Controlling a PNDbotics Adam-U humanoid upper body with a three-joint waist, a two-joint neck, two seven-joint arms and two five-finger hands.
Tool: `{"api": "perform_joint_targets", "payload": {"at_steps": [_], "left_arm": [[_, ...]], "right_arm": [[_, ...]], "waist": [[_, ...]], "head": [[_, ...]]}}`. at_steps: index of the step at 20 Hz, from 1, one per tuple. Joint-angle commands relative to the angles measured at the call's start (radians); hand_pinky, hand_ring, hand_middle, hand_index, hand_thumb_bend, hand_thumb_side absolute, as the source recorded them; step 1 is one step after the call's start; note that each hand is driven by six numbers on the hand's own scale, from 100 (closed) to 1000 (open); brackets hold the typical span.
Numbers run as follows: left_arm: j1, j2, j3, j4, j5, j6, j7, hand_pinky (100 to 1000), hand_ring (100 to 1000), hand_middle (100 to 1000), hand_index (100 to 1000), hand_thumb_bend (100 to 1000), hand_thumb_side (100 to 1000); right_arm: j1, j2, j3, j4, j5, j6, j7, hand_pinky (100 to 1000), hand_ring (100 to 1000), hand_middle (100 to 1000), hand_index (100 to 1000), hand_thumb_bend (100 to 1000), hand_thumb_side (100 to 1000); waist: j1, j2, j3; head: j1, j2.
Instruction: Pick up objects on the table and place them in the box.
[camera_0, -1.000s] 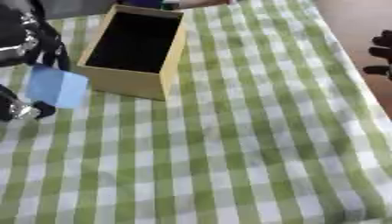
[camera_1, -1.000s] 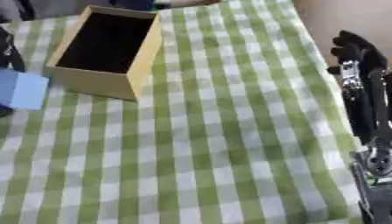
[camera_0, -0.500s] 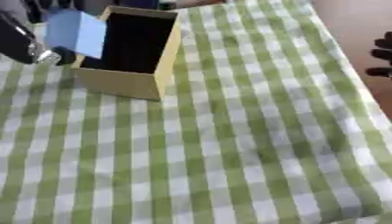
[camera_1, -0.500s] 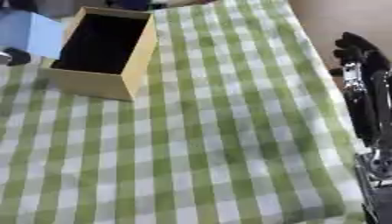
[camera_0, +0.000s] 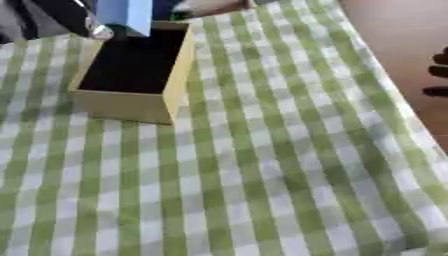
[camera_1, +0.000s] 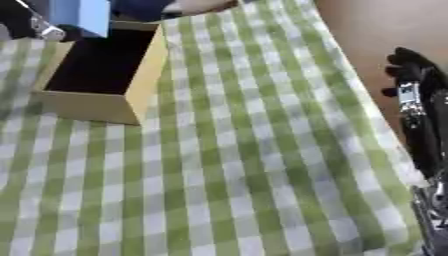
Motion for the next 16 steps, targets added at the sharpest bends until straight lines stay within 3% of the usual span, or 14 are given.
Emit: {"api": "perform_joint_targets", "payload": {"at_steps": [1,6,13,16], "left_arm": [[-0.039,-0.024,0.026,0.107,-0.088,-0.027,0.036,436,458,455,507,184,100],[-0.048,-0.066,0.044,0.234,-0.184,-0.053,0.081,441,462,459,515,196,100],[-0.033,-0.083,0.057,0.295,-0.233,-0.067,0.117,452,466,463,518,206,100],[-0.026,-0.092,0.062,0.31,-0.212,-0.082,0.141,553,518,521,576,247,100]], "right_arm": [[-0.012,-0.014,0.003,-0.02,-0.007,-0.002,0.007,676,818,797,895,100,1000],[-0.018,-0.009,0.004,-0.02,-0.011,-0.005,0.009,676,818,797,896,100,1000],[-0.02,-0.004,0.004,-0.02,-0.011,-0.005,0.008,676,819,797,896,100,1000],[-0.02,-0.001,0.004,-0.02,-0.012,-0.004,0.009,676,819,797,896,100,1000]], "waist": [[-0.005,-0.014,-0.004],[-0.006,-0.002,-0.013],[-0.01,0.008,-0.015],[-0.012,0.01,-0.018]], "head": [[0.01,-0.011],[0.025,-0.011],[0.042,-0.012],[0.051,-0.017]]}}
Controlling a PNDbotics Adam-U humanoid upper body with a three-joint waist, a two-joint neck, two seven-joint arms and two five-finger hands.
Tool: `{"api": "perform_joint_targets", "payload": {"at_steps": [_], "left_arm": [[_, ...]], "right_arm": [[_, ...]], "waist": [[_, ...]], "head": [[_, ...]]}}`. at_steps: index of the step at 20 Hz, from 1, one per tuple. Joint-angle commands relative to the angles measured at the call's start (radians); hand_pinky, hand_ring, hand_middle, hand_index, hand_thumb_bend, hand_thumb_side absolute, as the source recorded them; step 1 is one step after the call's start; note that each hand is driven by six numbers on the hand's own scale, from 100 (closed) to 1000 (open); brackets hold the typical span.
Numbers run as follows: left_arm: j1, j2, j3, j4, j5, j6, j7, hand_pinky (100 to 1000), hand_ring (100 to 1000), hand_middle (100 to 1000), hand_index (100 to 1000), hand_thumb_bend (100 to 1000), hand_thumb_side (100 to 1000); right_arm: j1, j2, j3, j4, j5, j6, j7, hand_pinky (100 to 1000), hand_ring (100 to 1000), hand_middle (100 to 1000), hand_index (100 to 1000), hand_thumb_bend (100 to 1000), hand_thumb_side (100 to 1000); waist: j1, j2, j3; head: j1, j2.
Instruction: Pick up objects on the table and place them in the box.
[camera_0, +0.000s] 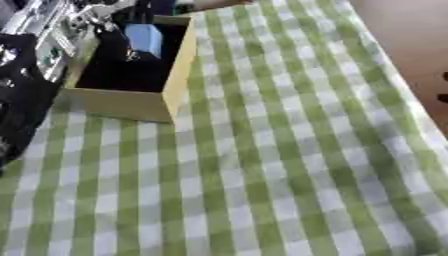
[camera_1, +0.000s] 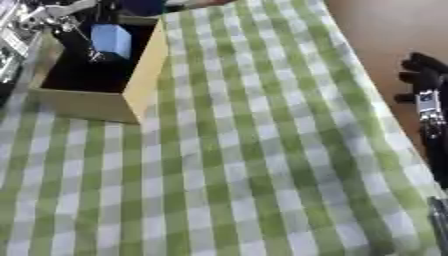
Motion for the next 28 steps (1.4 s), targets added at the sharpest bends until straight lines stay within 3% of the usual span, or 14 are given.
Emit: {"api": "perform_joint_targets", "payload": {"at_steps": [1,2,5,6,13,18,22,24,27,28], "left_arm": [[-0.01,0.005,0.015,0.005,0.023,-0.022,0.031,589,544,544,605,281,100],[-0.008,0.005,0.014,0.007,0.033,-0.035,0.04,651,597,586,653,365,100],[-0.005,0.009,0.012,0.006,0.023,-0.065,0.067,712,725,707,781,505,154],[-0.004,0.011,0.011,0.007,0.011,-0.071,0.072,735,762,740,812,597,188],[0.002,0.02,0.018,0.009,-0.088,-0.081,0.032,778,813,804,877,819,338],[0.005,0.025,0.023,0.002,-0.106,-0.076,0.002,776,818,812,885,829,343],[0.006,0.027,0.027,-0.008,-0.084,-0.074,-0.002,764,805,802,874,787,340],[0.009,0.029,0.032,-0.025,-0.052,-0.068,0.006,749,789,787,859,719,334],[0.017,0.045,0.044,-0.085,0.032,-0.04,0.028,719,753,755,828,518,259],[0.021,0.055,0.047,-0.119,0.066,-0.027,0.037,716,748,749,822,496,252]], "right_arm": [[-0.006,-0.005,-0.002,-0.02,-0.004,0.001,0.002,676,819,797,896,100,1000],[-0.005,-0.005,-0.003,-0.02,-0.004,0.002,0.001,676,819,797,896,100,1000],[-0.004,-0.004,-0.004,-0.02,-0.004,0.004,0.001,676,819,797,896,100,1000],[-0.004,-0.003,-0.004,-0.02,-0.004,0.004,0.002,676,819,797,896,100,1000],[0.0,-0.001,-0.005,-0.02,-0.003,0.008,0.001,676,819,797,896,100,1000],[0.003,0.0,-0.004,-0.02,-0.004,0.011,0.003,675,819,797,896,100,1000],[0.005,0.001,-0.004,-0.02,-0.006,0.013,0.004,676,820,797,896,100,1000],[0.006,0.001,-0.005,-0.02,-0.006,0.013,0.004,676,820,797,896,100,1000],[0.008,-0.002,-0.007,-0.02,-0.006,0.014,0.002,676,820,797,896,100,1000],[0.009,-0.003,-0.007,-0.02,-0.006,0.014,0.001,676,820,797,896,100,1000]], "waist": [[-0.011,-0.018,-0.002],[-0.011,-0.018,-0.002],[-0.011,-0.017,-0.002],[-0.01,-0.018,-0.001],[-0.01,-0.022,0.002],[-0.013,-0.029,0.006],[-0.017,-0.039,0.008],[-0.019,-0.044,0.009],[-0.021,-0.054,0.015],[-0.021,-0.057,0.018]], "head": [[0.01,-0.013],[0.011,-0.013],[0.011,-0.012],[0.01,-0.012],[0.003,-0.008],[-0.001,-0.004],[-0.001,-0.004],[-0.002,-0.002],[-0.006,0.002],[-0.007,0.004]]}}
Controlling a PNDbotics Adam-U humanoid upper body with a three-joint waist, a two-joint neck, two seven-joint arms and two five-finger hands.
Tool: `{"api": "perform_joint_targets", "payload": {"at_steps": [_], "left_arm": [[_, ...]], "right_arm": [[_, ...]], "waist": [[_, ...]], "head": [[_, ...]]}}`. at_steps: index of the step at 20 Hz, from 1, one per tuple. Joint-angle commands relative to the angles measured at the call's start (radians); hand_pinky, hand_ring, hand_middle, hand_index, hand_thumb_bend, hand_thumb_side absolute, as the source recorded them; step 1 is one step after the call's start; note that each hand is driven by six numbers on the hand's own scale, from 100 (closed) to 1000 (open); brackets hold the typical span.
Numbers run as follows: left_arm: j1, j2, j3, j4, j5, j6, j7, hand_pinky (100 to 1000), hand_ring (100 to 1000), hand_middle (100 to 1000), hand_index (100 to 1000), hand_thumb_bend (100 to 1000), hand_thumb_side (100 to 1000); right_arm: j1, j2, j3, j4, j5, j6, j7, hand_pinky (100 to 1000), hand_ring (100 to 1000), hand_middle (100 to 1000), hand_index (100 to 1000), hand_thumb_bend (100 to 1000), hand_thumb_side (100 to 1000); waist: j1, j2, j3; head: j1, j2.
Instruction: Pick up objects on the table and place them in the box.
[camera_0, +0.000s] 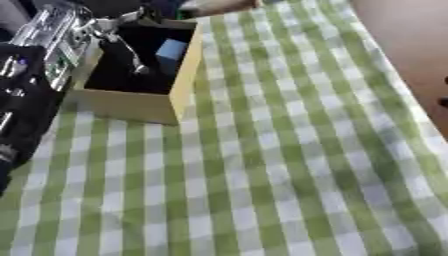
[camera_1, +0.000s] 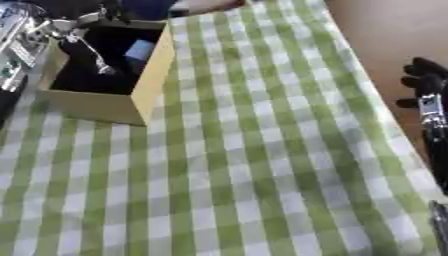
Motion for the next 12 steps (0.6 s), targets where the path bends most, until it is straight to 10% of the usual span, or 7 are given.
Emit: {"api": "perform_joint_targets", "payload": {"at_steps": [1,12], "left_arm": [[-0.007,0.062,0.021,-0.107,0.097,0.037,0.022,707,734,731,804,432,223],[0.218,0.255,0.107,-0.732,0.391,0.179,0.082,702,699,708,790,375,250]], "right_arm": [[-0.001,-0.016,-0.008,-0.02,-0.004,0.004,-0.004,676,820,797,896,100,1000],[-0.004,-0.028,-0.026,-0.02,0.006,0.001,-0.027,678,821,796,894,100,1000]], "waist": [[-0.009,-0.032,0.006],[-0.017,-0.047,0.049]], "head": [[-0.007,0.005],[-0.031,0.024]]}}
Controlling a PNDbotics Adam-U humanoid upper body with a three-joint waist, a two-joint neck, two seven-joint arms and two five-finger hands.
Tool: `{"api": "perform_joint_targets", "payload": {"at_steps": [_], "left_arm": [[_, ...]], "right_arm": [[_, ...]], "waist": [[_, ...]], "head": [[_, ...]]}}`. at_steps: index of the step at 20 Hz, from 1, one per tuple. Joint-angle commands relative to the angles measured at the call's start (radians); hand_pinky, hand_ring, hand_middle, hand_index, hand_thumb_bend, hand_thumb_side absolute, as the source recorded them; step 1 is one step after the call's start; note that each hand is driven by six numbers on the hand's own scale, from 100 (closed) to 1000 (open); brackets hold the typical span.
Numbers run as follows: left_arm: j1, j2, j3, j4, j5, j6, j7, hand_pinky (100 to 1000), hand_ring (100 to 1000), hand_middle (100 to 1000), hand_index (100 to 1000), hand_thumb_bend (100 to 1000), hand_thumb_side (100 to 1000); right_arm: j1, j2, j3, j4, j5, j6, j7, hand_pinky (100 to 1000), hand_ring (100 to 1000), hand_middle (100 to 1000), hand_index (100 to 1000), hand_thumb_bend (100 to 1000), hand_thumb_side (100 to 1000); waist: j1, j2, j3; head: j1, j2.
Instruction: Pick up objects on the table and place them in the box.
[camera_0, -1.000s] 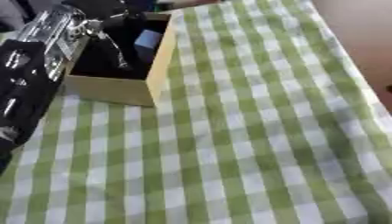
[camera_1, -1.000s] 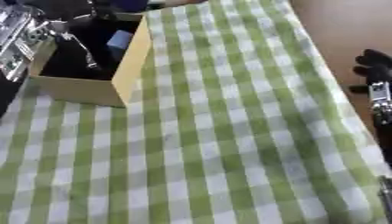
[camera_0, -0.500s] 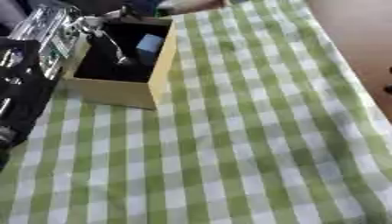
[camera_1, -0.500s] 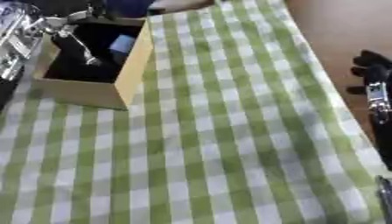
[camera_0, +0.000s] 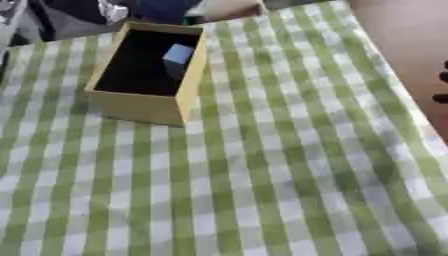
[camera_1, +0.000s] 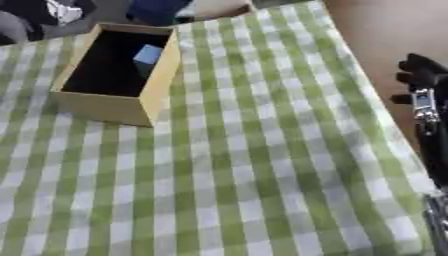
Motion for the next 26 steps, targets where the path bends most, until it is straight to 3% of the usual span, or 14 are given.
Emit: {"api": "perform_joint_targets", "payload": {"at_steps": [1,4,6,11,14,19,26], "left_arm": [[0.067,0.079,0.07,-0.203,0.115,0.073,0.083,700,696,711,792,406,307],[0.184,0.094,0.12,-0.339,0.214,0.146,0.232,697,694,712,792,368,351],[0.248,0.091,0.14,-0.36,0.266,0.139,0.341,698,704,724,800,316,354],[0.43,0.057,0.185,-0.367,0.318,0.053,0.522,695,712,734,803,286,438],[0.522,0.015,0.219,-0.367,0.359,-0.011,0.617,698,716,735,799,325,464],[0.618,-0.043,0.25,-0.367,0.425,-0.113,0.75,701,719,733,794,382,519],[0.694,-0.138,0.266,-0.367,0.465,-0.182,0.837,694,711,723,785,398,551]], "right_arm": [[-0.012,-0.025,-0.014,-0.02,0.006,-0.003,-0.014,678,821,796,894,100,1000],[-0.019,-0.027,-0.023,-0.02,0.009,-0.008,-0.028,679,821,795,893,100,1000],[-0.022,-0.027,-0.027,-0.02,0.011,-0.01,-0.035,680,821,795,893,100,1000],[-0.031,-0.027,-0.038,-0.02,0.016,-0.018,-0.053,681,820,794,892,100,1000],[-0.037,-0.027,-0.044,-0.02,0.012,-0.027,-0.067,680,819,794,891,100,1000],[-0.045,-0.027,-0.053,-0.02,-0.008,-0.053,-0.1,678,812,789,888,100,1000],[-0.054,-0.034,-0.06,-0.02,-0.032,-0.087,-0.132,680,811,787,886,100,1000]], "waist": [[-0.011,-0.024,0.007],[-0.017,-0.022,0.016],[-0.022,-0.021,0.02],[-0.035,-0.014,0.029],[-0.043,-0.012,0.037],[-0.055,-0.013,0.047],[-0.064,-0.013,0.056]], "head": [[-0.005,0.008],[-0.005,0.008],[-0.005,0.006],[-0.01,0.001],[-0.017,-0.002],[-0.023,-0.001],[-0.012,-0.006]]}}
